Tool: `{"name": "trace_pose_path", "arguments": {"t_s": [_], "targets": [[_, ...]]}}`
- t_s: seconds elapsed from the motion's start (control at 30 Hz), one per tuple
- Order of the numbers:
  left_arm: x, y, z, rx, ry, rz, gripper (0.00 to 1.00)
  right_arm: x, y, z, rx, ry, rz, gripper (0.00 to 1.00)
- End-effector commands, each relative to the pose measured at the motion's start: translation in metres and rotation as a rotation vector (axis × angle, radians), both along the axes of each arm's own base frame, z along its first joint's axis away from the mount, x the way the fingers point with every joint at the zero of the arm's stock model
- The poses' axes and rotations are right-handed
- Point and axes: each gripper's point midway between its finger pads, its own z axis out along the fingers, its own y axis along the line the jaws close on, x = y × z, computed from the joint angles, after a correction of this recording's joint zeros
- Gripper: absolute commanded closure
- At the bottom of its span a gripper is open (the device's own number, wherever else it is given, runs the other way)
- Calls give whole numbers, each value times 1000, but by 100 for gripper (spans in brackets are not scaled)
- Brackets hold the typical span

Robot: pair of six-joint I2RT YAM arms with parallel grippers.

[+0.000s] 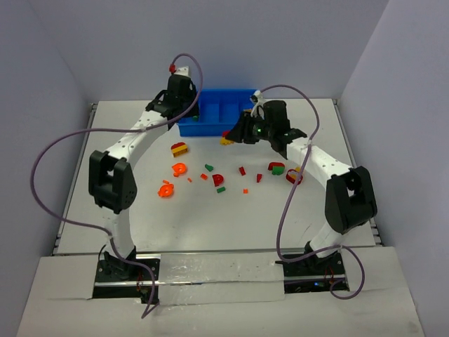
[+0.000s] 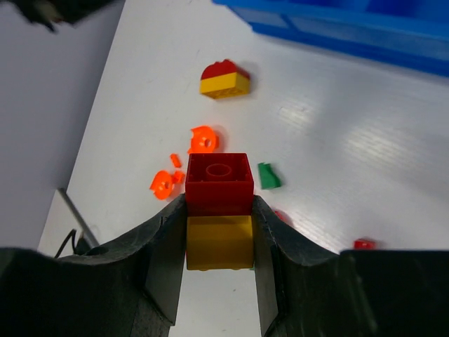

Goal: Sort the legos into containers by color

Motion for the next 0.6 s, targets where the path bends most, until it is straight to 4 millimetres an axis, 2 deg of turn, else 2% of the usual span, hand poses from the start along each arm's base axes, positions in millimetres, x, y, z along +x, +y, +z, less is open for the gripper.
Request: {"name": "trace_pose_path", "arguments": {"t_s": [0.0,0.1,0.2,0.3,0.43,0.57], "targets": [[23,12,-30,131,20,-84,100,-1,-19,32,-7,-115,-10,100],[40,16,-43,121,14,-106,100,-3,-27,32,-20,-124,-11,100],[54,17,-39,121,-11,-116,100,-5,-32,31,-32,-135,-8,100],[68,17,-52,133,-2,-134,99,-7,-36,31,-37,-141,-6,100],[79,15,-55,132,-11,-153,98,-7,-40,31,-40,-145,-8,100],[81,10,-62,115,-7,-177,98,-8,-41,29,-44,-144,-8,100]]}}
